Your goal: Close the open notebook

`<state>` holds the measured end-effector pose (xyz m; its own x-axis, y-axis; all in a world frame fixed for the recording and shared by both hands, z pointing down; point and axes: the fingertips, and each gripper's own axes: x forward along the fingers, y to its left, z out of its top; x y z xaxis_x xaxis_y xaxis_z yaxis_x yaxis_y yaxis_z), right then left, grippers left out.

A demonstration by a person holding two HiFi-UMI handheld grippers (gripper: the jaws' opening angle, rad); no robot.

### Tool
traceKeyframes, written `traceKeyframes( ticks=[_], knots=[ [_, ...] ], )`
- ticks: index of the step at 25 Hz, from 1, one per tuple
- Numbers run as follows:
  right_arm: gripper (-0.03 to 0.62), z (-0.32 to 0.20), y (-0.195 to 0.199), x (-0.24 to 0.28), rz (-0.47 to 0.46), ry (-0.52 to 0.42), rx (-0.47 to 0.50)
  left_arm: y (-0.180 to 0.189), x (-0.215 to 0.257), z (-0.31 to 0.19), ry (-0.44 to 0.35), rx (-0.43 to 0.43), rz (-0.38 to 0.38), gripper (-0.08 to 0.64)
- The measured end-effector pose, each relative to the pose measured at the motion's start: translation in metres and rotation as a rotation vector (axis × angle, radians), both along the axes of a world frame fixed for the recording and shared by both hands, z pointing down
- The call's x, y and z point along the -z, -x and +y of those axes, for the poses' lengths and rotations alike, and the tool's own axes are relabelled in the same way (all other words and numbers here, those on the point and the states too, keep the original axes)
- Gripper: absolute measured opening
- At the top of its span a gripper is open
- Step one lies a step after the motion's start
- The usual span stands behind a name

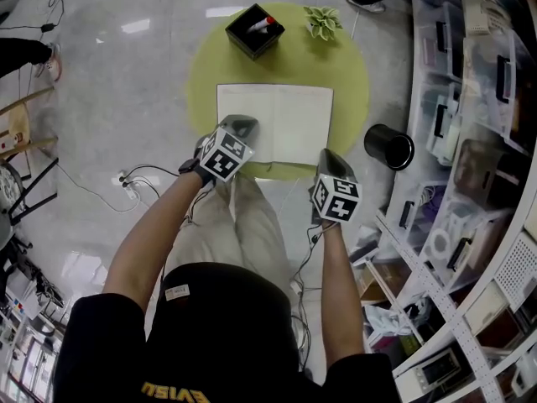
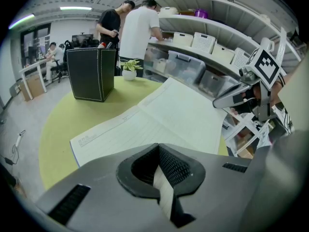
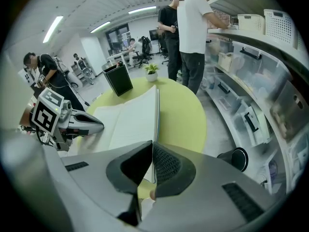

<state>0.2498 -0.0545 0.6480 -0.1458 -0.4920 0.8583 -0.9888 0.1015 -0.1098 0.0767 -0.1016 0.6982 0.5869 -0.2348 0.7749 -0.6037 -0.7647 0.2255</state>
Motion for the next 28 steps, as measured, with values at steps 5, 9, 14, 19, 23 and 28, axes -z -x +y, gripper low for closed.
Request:
traceKeyframes(
  ticks=[5, 9, 14, 19, 23, 28],
  knots=[
    [0.014, 0.001, 0.004, 0.008, -0.017, -0.007, -0.006, 0.000, 0.000, 0.000, -0.001, 0.005, -0.002, 0.006],
    [0.014, 0.002, 0.008, 0.016, -0.025, -0.013, -0.006, 0.000, 0.000, 0.000, 0.005, 0.005, 0.001, 0.006],
    [0.014, 0.002, 0.013, 0.025, -0.032, -0.020, -0.002, 0.001, 0.000, -0.001, 0.012, 0.008, 0.005, 0.006],
    [0.014, 0.003, 0.018, 0.033, -0.036, -0.029, 0.009, 0.001, 0.000, 0.000, 0.019, 0.014, 0.005, 0.006],
    [0.014, 0.003, 0.023, 0.039, -0.041, -0.038, 0.016, 0.001, 0.001, -0.001, 0.020, 0.015, 0.005, 0.006],
    [0.014, 0.004, 0.029, 0.046, -0.040, -0.047, 0.029, 0.001, 0.001, -0.001, 0.029, 0.016, 0.008, 0.006]
  ],
)
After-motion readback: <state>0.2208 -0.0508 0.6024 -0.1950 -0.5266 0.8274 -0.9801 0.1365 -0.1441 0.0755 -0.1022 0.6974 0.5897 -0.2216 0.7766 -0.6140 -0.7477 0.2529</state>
